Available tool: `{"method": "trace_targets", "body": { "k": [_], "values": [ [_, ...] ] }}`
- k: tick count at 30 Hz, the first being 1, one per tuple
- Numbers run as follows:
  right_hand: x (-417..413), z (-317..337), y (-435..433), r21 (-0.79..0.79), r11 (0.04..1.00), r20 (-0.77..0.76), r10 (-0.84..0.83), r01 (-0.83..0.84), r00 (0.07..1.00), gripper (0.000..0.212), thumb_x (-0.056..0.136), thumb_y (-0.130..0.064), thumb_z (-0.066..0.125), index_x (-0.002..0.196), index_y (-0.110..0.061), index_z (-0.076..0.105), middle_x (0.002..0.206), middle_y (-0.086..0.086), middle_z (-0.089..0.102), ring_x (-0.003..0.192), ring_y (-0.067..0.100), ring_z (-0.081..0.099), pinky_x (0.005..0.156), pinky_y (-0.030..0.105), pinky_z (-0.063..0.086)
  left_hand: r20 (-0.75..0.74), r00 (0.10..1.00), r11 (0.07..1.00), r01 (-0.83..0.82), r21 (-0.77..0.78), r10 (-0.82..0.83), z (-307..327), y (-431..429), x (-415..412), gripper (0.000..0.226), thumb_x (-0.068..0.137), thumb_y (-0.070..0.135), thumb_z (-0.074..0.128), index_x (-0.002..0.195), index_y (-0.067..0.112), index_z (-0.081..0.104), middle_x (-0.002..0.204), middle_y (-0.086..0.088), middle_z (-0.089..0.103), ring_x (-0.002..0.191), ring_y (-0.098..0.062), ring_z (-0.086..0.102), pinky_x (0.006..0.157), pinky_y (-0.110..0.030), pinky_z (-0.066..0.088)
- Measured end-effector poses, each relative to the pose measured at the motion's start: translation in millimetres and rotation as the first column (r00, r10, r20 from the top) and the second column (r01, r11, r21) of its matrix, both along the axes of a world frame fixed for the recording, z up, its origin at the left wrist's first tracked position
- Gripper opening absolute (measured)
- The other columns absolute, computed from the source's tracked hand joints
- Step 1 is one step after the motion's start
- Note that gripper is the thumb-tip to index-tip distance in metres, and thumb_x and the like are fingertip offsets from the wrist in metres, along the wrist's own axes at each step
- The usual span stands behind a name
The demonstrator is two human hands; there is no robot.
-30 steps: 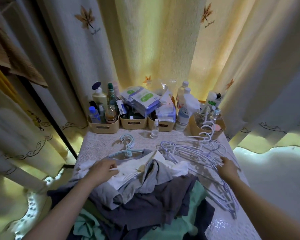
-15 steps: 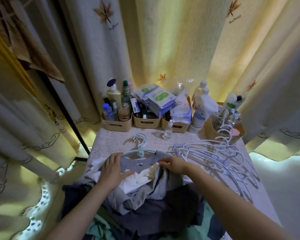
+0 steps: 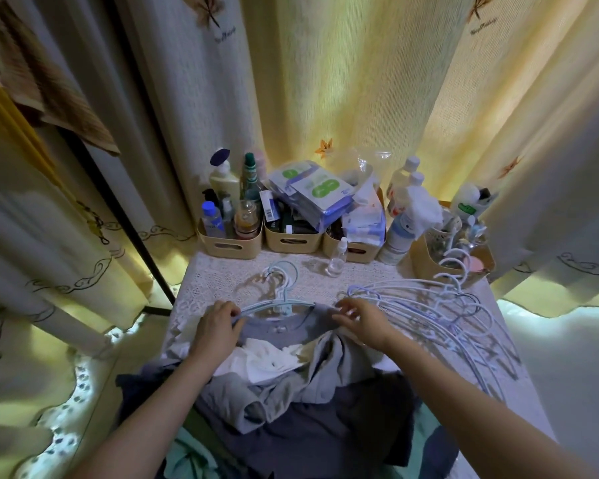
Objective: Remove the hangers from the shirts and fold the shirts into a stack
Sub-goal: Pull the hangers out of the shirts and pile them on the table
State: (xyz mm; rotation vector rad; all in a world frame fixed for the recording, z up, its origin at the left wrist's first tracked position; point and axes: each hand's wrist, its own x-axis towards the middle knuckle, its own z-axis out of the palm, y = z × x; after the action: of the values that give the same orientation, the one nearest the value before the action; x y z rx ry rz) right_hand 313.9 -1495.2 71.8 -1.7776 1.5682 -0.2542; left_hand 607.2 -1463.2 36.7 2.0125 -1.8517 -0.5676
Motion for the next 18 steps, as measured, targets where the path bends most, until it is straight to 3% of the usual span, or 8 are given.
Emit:
{"method": "trace_targets", "body": {
  "k": [2, 4, 6, 8, 9, 12, 15, 18],
  "values": [
    [1.9, -5.7, -2.3, -0.009, 0.997, 0.015, -0.072, 0.072, 0.997, 0.036, 0.093, -0.023, 0.057, 0.127, -0.010, 0.057, 0.119, 0.010, 0.064, 0.108, 0.021, 0.059, 0.085, 0.022, 0.039, -0.182, 0.983, 0.998, 0.013, 0.054, -0.003, 3.8, 2.3, -1.4, 0.013, 0.093, 0.017, 0.059, 0.086, 0.008, 0.052, 0.079, -0.011, 0.058, 0.081, -0.032, 0.059, 0.067, -0.037, 0.043],
    [5.8, -10.8, -2.0, 0.047, 0.998, 0.022, -0.031, 0.030, 0.999, 0.036, 0.095, -0.021, 0.053, 0.131, -0.015, 0.055, 0.122, 0.007, 0.063, 0.110, 0.016, 0.059, 0.087, 0.019, 0.040, -0.293, 0.956, 0.998, 0.012, 0.060, 0.006, 7.3, 5.2, -0.3, 0.010, 0.092, 0.015, 0.060, 0.091, 0.005, 0.057, 0.083, -0.012, 0.064, 0.083, -0.029, 0.062, 0.072, -0.039, 0.048],
    [11.7, -12.6, -1.5, 0.020, 1.000, 0.066, -0.009, 0.007, 0.998, 0.031, 0.096, -0.023, 0.053, 0.125, -0.019, 0.061, 0.111, -0.001, 0.068, 0.098, 0.006, 0.059, 0.076, 0.009, 0.040, -0.356, 0.934, 0.999, 0.013, 0.042, 0.002, 11.1, 7.4, 1.5, 0.012, 0.091, 0.013, 0.062, 0.099, 0.005, 0.065, 0.093, -0.010, 0.068, 0.091, -0.022, 0.064, 0.078, -0.035, 0.049],
    [19.7, -8.7, 0.3, -0.018, 1.000, 0.171, -0.012, 0.016, 0.985, 0.026, 0.095, -0.023, 0.055, 0.118, -0.021, 0.067, 0.094, -0.011, 0.068, 0.084, -0.002, 0.058, 0.068, 0.006, 0.040, -0.378, 0.926, 0.999, 0.023, 0.029, -0.011, 15.2, 8.4, 2.3, 0.019, 0.089, 0.011, 0.064, 0.107, 0.004, 0.068, 0.101, -0.007, 0.069, 0.096, -0.016, 0.062, 0.082, -0.024, 0.048],
    [22.9, -6.7, 0.5, -0.039, 0.999, 0.203, 0.010, -0.002, 0.979, 0.025, 0.095, -0.024, 0.056, 0.116, -0.023, 0.068, 0.087, -0.010, 0.068, 0.079, -0.002, 0.059, 0.069, 0.012, 0.041, -0.384, 0.923, 0.999, 0.033, 0.020, -0.023, 17.1, 7.9, 2.4, 0.022, 0.089, 0.010, 0.064, 0.110, 0.003, 0.068, 0.104, -0.005, 0.069, 0.098, -0.014, 0.061, 0.083, -0.018, 0.047],
    [28.5, 0.6, 1.3, -0.108, 0.990, 0.195, 0.108, -0.088, 0.975, 0.024, 0.094, -0.025, 0.056, 0.115, -0.024, 0.068, 0.087, 0.011, 0.065, 0.083, 0.018, 0.060, 0.078, 0.031, 0.043, -0.383, 0.919, 0.996, 0.091, -0.010, -0.088, 24.5, 4.7, -3.8, 0.026, 0.088, 0.009, 0.065, 0.113, 0.004, 0.068, 0.103, 0.005, 0.064, 0.097, -0.007, 0.058, 0.077, 0.001, 0.041],
    [30.9, 8.6, 4.1, -0.160, 0.977, 0.171, 0.169, -0.142, 0.971, 0.025, 0.095, -0.024, 0.055, 0.117, -0.023, 0.067, 0.089, 0.013, 0.062, 0.084, 0.023, 0.058, 0.079, 0.033, 0.043, -0.380, 0.909, 0.985, 0.155, -0.070, -0.170, 31.8, -0.9, -16.5, 0.025, 0.085, 0.009, 0.068, 0.110, 0.006, 0.071, 0.101, 0.005, 0.068, 0.096, -0.007, 0.062, 0.077, -0.001, 0.043],
    [33.5, 13.2, 10.0, -0.226, 0.956, 0.157, 0.226, -0.188, 0.961, 0.025, 0.095, -0.023, 0.054, 0.117, -0.021, 0.067, 0.091, 0.011, 0.061, 0.082, 0.018, 0.056, 0.075, 0.019, 0.040, -0.375, 0.890, 0.966, 0.235, -0.112, -0.260, 36.7, -5.7, -33.1, 0.023, 0.083, 0.009, 0.070, 0.106, 0.008, 0.073, 0.102, -0.001, 0.072, 0.092, 0.003, 0.060, 0.084, -0.011, 0.048]
  ]
}}
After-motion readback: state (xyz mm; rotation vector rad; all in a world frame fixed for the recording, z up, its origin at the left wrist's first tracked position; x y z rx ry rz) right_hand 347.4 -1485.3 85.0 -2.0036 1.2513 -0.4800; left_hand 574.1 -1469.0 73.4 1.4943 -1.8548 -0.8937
